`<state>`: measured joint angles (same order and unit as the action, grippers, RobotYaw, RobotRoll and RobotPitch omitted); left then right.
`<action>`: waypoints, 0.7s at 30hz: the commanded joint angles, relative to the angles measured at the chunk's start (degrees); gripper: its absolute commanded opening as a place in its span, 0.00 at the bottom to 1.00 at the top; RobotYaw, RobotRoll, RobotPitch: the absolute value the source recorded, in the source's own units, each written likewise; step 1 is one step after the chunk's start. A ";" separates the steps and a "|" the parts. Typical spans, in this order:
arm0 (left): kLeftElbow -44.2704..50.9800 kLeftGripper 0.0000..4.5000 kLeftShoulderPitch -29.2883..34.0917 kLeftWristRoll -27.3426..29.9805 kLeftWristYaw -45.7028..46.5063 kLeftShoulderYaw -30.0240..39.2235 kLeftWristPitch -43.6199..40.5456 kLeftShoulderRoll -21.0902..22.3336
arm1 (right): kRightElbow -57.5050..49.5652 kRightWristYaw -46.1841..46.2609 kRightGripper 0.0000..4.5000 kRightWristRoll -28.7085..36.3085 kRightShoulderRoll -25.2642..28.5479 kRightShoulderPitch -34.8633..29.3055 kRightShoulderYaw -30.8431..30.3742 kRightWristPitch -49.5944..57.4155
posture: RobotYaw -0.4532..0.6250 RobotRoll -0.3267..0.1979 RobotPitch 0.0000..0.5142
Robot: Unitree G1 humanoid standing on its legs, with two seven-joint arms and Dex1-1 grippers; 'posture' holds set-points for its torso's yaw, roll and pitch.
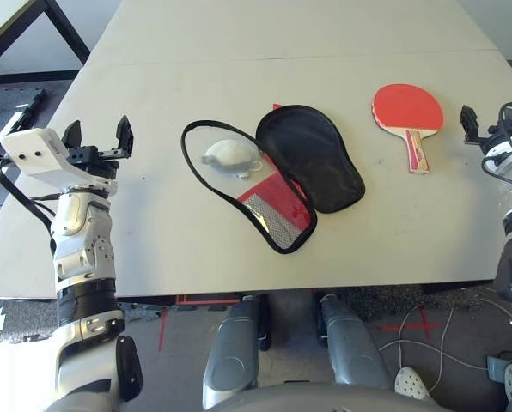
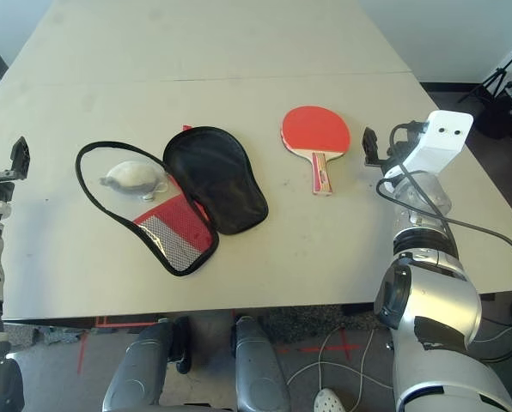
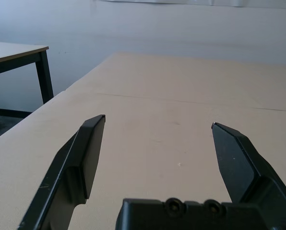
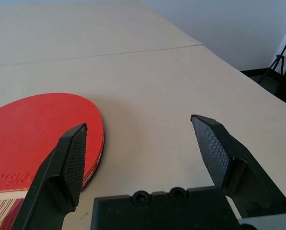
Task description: Store the ping-pong paddle in its case and zip it.
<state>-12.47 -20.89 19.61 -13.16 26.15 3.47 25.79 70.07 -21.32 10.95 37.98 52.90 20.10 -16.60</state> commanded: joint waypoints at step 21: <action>19.98 1.00 -8.74 6.96 -15.31 -15.54 -22.31 5.61 | -3.44 2.62 0.99 2.94 -1.07 3.04 1.87 10.62 | 0.42 0.62 0.40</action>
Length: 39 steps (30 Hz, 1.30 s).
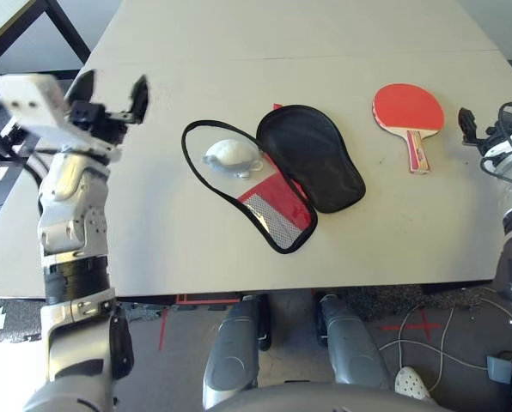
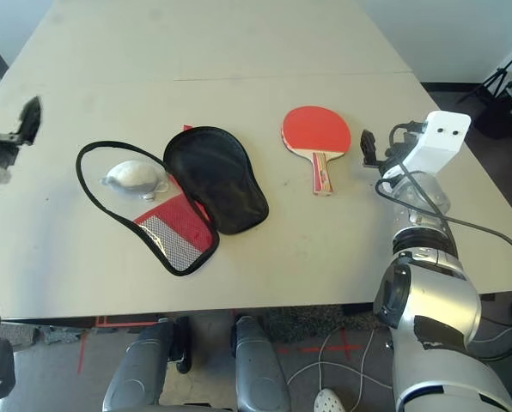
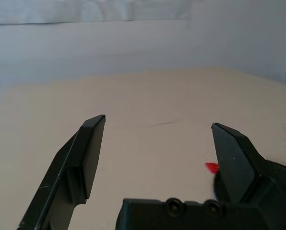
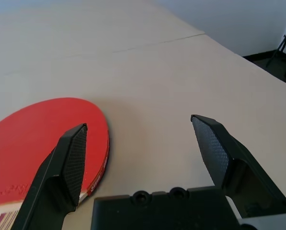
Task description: Store the ping-pong paddle in its case and zip it.
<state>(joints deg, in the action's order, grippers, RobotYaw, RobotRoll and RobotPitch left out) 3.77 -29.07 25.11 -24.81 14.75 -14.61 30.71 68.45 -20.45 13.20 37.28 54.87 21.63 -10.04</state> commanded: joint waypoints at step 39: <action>3.40 1.00 -0.36 -3.19 -9.10 -10.78 -3.88 -5.97 | -27.34 3.36 0.99 -8.51 -5.71 10.05 -23.57 77.38 | 0.42 0.62 0.38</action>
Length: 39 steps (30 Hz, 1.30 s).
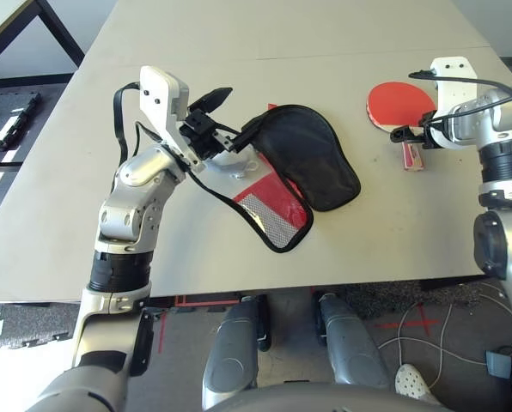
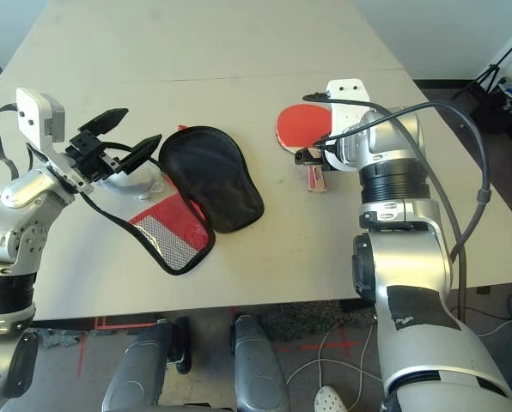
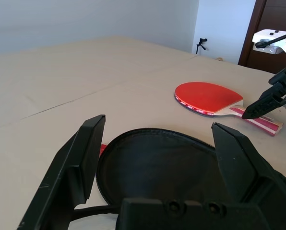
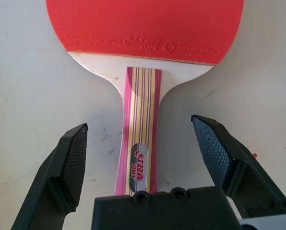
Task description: Store the ping-pong paddle in its case and zip it.
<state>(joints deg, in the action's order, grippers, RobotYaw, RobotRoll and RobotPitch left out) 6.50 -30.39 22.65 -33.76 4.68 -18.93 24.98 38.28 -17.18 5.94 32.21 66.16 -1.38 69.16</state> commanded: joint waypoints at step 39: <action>0.83 1.00 0.96 -1.63 -1.08 -1.65 -0.56 0.22 | -40.23 -0.98 0.25 -1.92 -7.54 -17.25 -1.49 4.60 | 0.40 0.62 0.44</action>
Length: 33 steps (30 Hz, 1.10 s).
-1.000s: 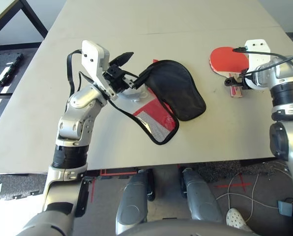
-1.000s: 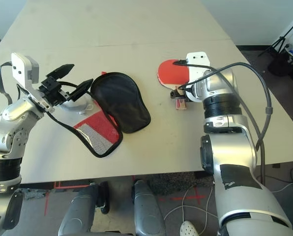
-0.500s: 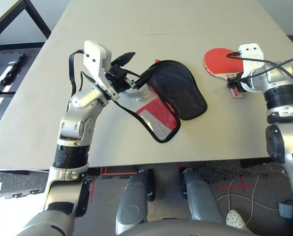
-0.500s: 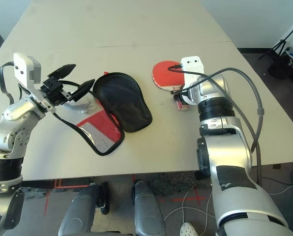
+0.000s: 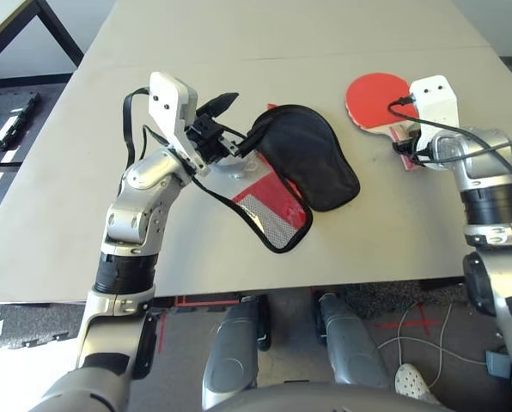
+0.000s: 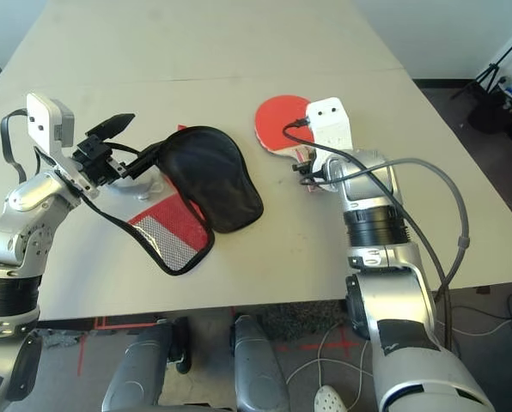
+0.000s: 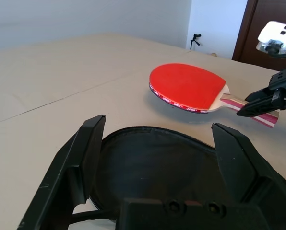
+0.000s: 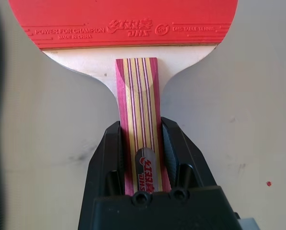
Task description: Store the ping-pong paddle in its case and zip it.
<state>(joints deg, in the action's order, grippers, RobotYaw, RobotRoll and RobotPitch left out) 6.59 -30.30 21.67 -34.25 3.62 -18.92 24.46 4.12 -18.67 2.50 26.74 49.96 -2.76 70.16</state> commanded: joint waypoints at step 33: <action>13.52 1.00 -0.75 0.28 -10.89 -3.32 -16.77 17.51 | -14.25 6.23 0.25 4.93 -19.88 -4.22 -4.37 18.10 | 0.47 0.62 0.48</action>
<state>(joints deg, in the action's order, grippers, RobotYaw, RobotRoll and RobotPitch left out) 19.07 -31.56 22.01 -44.72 1.07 -35.28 41.62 -10.49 -12.52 6.47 7.69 45.89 -7.63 86.78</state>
